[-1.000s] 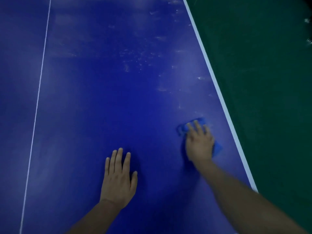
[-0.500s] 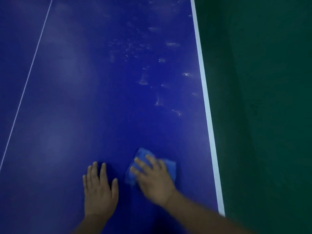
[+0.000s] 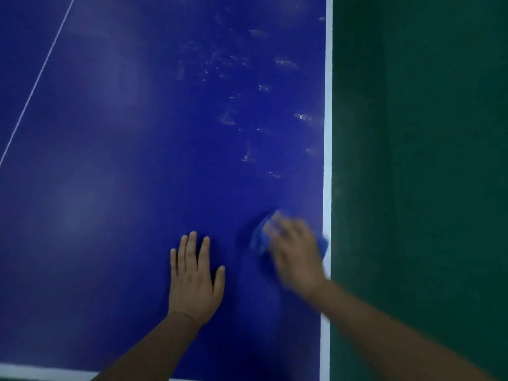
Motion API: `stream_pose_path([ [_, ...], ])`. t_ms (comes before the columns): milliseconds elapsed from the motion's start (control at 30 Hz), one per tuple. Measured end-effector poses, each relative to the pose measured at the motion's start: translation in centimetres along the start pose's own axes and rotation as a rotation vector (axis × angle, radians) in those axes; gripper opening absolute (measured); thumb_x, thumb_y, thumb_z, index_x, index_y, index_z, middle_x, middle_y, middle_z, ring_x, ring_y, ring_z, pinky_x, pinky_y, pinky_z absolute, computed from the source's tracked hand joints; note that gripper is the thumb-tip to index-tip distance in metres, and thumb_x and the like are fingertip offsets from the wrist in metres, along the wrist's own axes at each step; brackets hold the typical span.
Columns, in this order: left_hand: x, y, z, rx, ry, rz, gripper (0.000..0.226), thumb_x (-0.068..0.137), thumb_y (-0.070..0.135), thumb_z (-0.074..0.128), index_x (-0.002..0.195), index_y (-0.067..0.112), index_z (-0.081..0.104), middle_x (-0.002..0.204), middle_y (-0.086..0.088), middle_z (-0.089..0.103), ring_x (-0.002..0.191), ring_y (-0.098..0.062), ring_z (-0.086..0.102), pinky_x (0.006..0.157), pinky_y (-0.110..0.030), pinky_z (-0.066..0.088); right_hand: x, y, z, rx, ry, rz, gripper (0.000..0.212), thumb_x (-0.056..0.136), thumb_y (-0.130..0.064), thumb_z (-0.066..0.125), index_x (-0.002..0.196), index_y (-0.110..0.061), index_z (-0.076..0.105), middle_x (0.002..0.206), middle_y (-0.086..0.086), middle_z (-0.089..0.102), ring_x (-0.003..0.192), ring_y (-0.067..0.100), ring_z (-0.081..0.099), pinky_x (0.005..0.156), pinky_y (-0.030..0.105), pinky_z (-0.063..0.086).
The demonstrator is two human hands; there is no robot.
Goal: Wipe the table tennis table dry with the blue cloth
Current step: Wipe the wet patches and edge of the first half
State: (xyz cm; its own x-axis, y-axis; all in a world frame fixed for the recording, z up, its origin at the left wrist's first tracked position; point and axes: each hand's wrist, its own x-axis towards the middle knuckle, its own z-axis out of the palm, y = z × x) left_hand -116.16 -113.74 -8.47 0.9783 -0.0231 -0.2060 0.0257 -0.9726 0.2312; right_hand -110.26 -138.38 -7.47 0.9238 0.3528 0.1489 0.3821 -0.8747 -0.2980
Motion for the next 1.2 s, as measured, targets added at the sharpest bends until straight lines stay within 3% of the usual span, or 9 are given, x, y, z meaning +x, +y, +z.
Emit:
stream_pose_path([
  [133, -1.1, 0.3, 0.1, 0.011, 0.0, -0.007, 0.071, 0.097, 0.051, 0.031, 0.153, 0.008, 0.034, 0.164, -0.016, 0.017, 0.154, -0.031, 0.007, 0.123, -0.051, 0.004, -4.7, -1.3, 0.7, -0.056, -0.203, -0.195, 0.042, 0.094, -0.04, 0.048, 0.133, -0.033, 0.062, 0.148, -0.002, 0.052, 0.131, 0.03, 0.044, 0.089, 0.049, 0.049],
  [300, -3.1, 0.3, 0.3, 0.028, -0.014, -0.042, 0.073, 0.096, 0.053, 0.028, 0.155, 0.009, 0.032, 0.165, -0.016, 0.015, 0.154, -0.03, 0.004, 0.123, -0.054, 0.008, 3.5, 6.3, -1.7, -0.143, -0.135, 0.466, 0.041, 0.102, -0.037, 0.039, 0.138, -0.03, 0.058, 0.153, -0.001, 0.045, 0.134, 0.034, 0.037, 0.1, 0.053, 0.039],
  [367, -4.0, 0.4, 0.3, 0.006, -0.007, -0.102, 0.074, 0.096, 0.054, 0.026, 0.155, 0.009, 0.031, 0.165, -0.016, 0.014, 0.154, -0.03, 0.003, 0.123, -0.055, 0.009, 4.9, 6.7, -2.2, -0.1, -0.106, 0.558, 0.041, 0.106, -0.037, 0.04, 0.143, -0.028, 0.054, 0.158, 0.001, 0.038, 0.139, 0.034, 0.031, 0.107, 0.053, 0.032],
  [567, -7.7, -0.4, 0.3, -0.057, 0.002, -0.294, 0.077, 0.094, 0.056, 0.02, 0.156, 0.011, 0.03, 0.165, -0.016, 0.013, 0.154, -0.03, 0.003, 0.124, -0.053, 0.008, 2.8, -4.7, 1.9, -0.079, -0.294, 0.15, 0.053, 0.1, -0.049, 0.026, 0.145, -0.035, 0.05, 0.16, -0.003, 0.035, 0.145, 0.031, 0.031, 0.107, 0.055, 0.035],
  [767, -12.2, -0.5, 1.4, -0.094, 0.072, -0.368, 0.075, 0.093, 0.052, 0.024, 0.152, 0.007, 0.037, 0.162, -0.018, 0.023, 0.152, -0.034, 0.013, 0.123, -0.055, 0.013, -9.3, -9.1, 1.9, -0.079, -0.416, -0.367, 0.045, 0.099, -0.046, 0.042, 0.143, -0.038, 0.049, 0.157, -0.006, 0.041, 0.141, 0.027, 0.039, 0.099, 0.048, 0.042],
  [900, -16.0, 1.1, 2.0, -0.151, 0.028, -0.386, 0.084, 0.09, 0.059, 0.01, 0.158, 0.013, 0.022, 0.167, -0.012, 0.007, 0.154, -0.028, -0.004, 0.124, -0.048, -0.004, -8.4, -3.7, 0.2, -0.162, -0.426, -0.258, 0.049, 0.099, -0.049, 0.034, 0.143, -0.038, 0.053, 0.156, -0.006, 0.043, 0.144, 0.03, 0.035, 0.104, 0.053, 0.042],
  [1033, -18.9, 2.8, 2.6, -0.18, -0.007, -0.382, 0.073, 0.099, 0.054, 0.023, 0.16, 0.015, 0.012, 0.167, -0.01, -0.006, 0.153, -0.028, -0.013, 0.124, -0.045, -0.008, -5.7, -5.1, 0.0, -0.166, -0.518, 0.025, 0.062, 0.099, -0.059, 0.006, 0.157, -0.043, 0.021, 0.168, -0.011, 0.005, 0.155, 0.026, -0.005, 0.123, 0.051, 0.004],
  [1133, -20.1, 4.5, 2.6, -0.22, 0.003, -0.379, 0.069, 0.103, 0.048, 0.031, 0.16, 0.015, 0.009, 0.167, -0.011, -0.01, 0.153, -0.028, -0.016, 0.122, -0.042, -0.011, -9.8, -7.6, 0.1, -0.199, -0.578, -0.088, 0.073, 0.091, -0.061, -0.009, 0.158, -0.043, 0.011, 0.168, -0.012, -0.008, 0.154, 0.024, -0.015, 0.123, 0.05, -0.001],
  [1200, -20.4, 5.2, 2.9, -0.2, -0.009, -0.371, 0.074, 0.1, 0.054, 0.02, 0.161, 0.014, 0.005, 0.166, -0.012, -0.014, 0.152, -0.028, -0.019, 0.12, -0.041, -0.015, -14.0, -8.0, -0.1, -0.201, -0.564, -0.166, 0.066, 0.096, -0.059, 0.001, 0.157, -0.043, 0.021, 0.167, -0.013, 0.001, 0.154, 0.023, -0.007, 0.121, 0.047, 0.001],
])
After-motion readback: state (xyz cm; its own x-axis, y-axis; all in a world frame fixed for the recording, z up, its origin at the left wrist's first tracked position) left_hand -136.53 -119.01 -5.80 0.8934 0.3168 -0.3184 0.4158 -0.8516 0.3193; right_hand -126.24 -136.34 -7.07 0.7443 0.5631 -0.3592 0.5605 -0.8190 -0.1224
